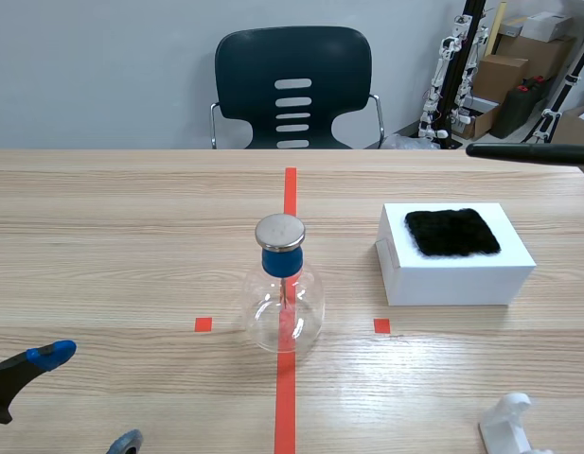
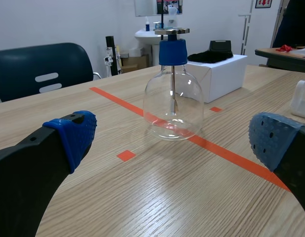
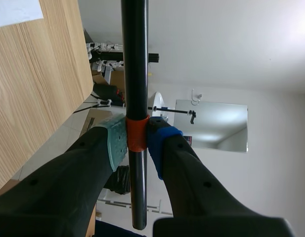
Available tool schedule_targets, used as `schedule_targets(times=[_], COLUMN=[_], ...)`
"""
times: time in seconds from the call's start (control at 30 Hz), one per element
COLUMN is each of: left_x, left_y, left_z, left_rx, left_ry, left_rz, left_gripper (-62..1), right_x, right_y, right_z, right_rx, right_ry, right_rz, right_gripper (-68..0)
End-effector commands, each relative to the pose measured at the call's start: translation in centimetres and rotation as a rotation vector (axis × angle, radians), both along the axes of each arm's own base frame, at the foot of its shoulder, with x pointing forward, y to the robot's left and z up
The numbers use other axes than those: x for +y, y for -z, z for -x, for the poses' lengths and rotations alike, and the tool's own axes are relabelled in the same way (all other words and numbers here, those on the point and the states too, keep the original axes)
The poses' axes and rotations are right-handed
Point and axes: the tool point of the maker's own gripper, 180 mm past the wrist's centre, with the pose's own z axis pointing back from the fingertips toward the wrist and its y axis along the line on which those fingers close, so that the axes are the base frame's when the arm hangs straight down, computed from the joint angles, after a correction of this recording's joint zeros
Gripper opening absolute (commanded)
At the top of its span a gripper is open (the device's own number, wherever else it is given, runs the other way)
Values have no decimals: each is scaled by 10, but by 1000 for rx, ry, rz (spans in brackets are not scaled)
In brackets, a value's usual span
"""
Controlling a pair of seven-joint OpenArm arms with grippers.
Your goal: Do the electroscope experiment. hold the rod still at the electroscope
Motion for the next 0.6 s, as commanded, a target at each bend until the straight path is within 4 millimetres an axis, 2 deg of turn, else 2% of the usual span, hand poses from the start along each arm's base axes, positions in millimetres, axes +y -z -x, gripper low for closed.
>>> schedule_targets(times=[0.0, 0.33, 0.57], left_x=[2, 2, 2], left_y=[-8, -8, -8], left_z=[-3, -3, -3], left_rx=[-31, -31, -31], left_ry=[-1, -1, -1], left_rz=[12, 12, 12], left_gripper=[14, 14, 14], right_x=[-1, -4, 6], right_y=[-8, -13, -26], right_z=[-3, -10, -42], right_rx=[-28, -34, -80], right_ry=[1, 2, -6], right_rz=[15, 53, 123], right_gripper=[-662, -662, -662])
